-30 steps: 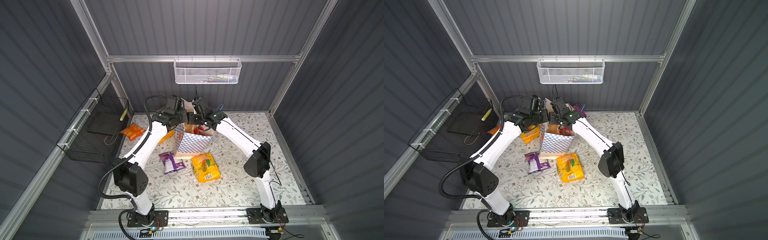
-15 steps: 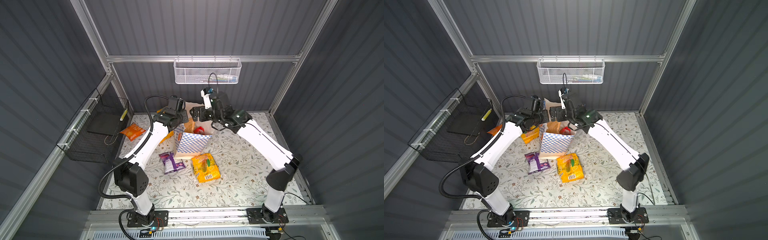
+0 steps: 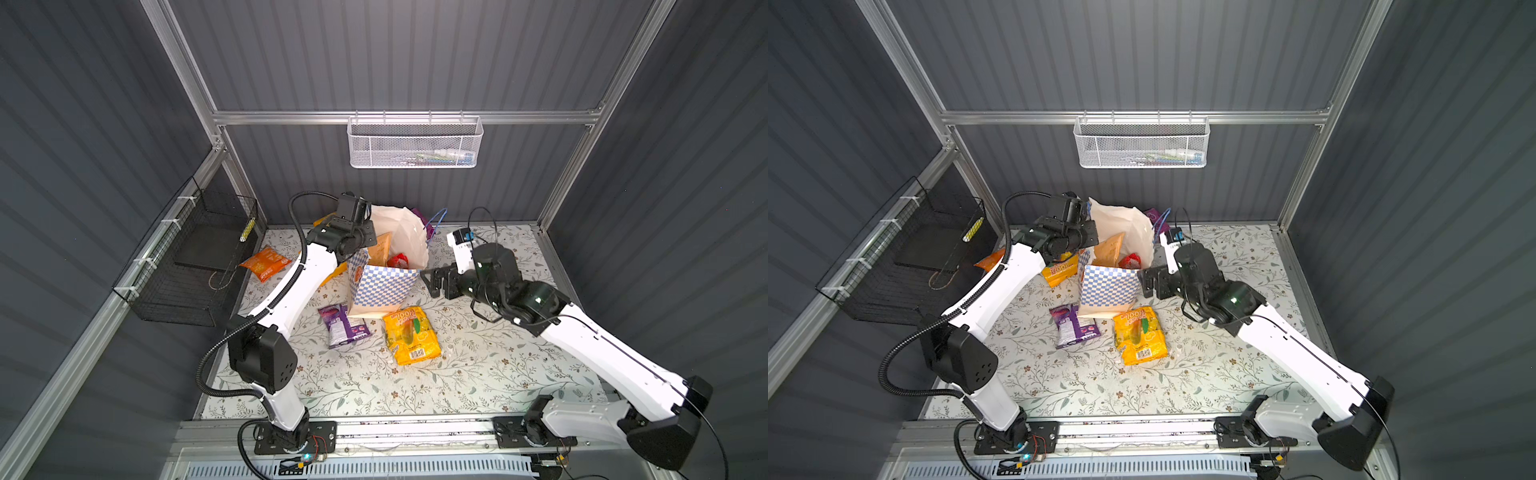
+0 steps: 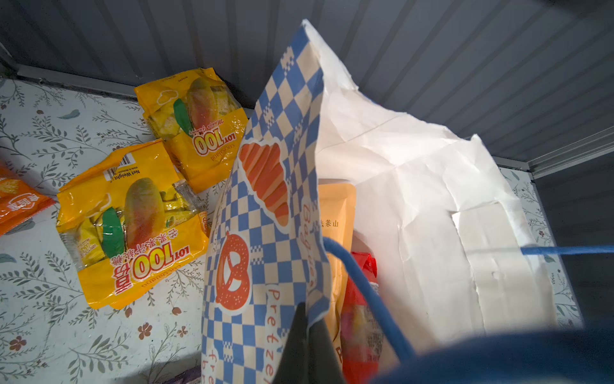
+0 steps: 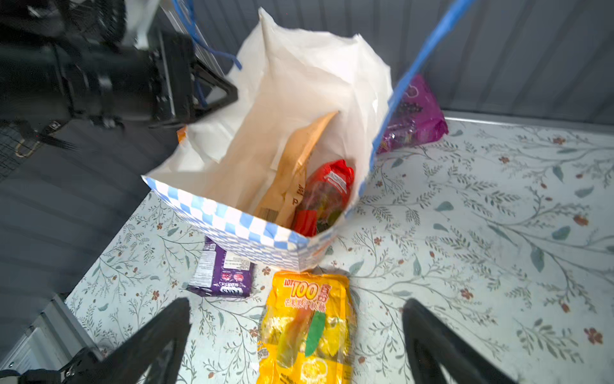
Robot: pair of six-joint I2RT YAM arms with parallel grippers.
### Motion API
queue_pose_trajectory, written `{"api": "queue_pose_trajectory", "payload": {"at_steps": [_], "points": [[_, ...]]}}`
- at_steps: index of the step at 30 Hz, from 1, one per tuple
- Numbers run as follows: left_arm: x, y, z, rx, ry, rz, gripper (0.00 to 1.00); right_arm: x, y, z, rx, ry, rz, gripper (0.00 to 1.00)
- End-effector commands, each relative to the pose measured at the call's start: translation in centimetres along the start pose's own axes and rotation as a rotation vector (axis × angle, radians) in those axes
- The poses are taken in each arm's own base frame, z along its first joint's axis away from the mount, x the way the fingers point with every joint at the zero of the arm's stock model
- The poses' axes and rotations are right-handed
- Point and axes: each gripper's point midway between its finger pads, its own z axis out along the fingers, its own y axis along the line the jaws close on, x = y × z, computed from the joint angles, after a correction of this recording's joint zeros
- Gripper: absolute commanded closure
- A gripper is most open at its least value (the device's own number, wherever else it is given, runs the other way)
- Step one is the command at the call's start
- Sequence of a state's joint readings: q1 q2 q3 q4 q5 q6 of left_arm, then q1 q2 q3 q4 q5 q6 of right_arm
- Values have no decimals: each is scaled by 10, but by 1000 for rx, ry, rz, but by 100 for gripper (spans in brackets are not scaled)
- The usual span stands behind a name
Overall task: Place the snacks into the paper bag
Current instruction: 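Open the right gripper to release the tan pouch and withdraw upward, then move the right gripper down to the yellow LOT 100 candy bag and grasp it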
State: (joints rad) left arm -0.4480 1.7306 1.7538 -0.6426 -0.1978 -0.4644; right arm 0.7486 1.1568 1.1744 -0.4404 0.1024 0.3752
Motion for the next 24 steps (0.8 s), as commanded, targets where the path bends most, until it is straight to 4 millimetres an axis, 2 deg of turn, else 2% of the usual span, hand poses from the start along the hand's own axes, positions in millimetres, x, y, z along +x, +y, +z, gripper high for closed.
{"api": "queue_pose_trajectory", "payload": {"at_steps": [1,5,12,16,20,24], "points": [[18,7,2,-23,77,-13,100,14,-10,-12,3,-36,71,1],[21,3,4,-4,94,-24,100,58,-22,-5,5,24,118,1],[24,-2,6,19,112,-32,100,125,-33,22,5,170,151,1],[24,-2,6,19,111,-25,100,150,-35,36,-9,226,167,1],[23,-1,6,14,109,-22,100,171,-27,54,-57,278,197,1],[23,0,6,8,110,-17,100,190,-34,69,-27,311,201,1]]}}
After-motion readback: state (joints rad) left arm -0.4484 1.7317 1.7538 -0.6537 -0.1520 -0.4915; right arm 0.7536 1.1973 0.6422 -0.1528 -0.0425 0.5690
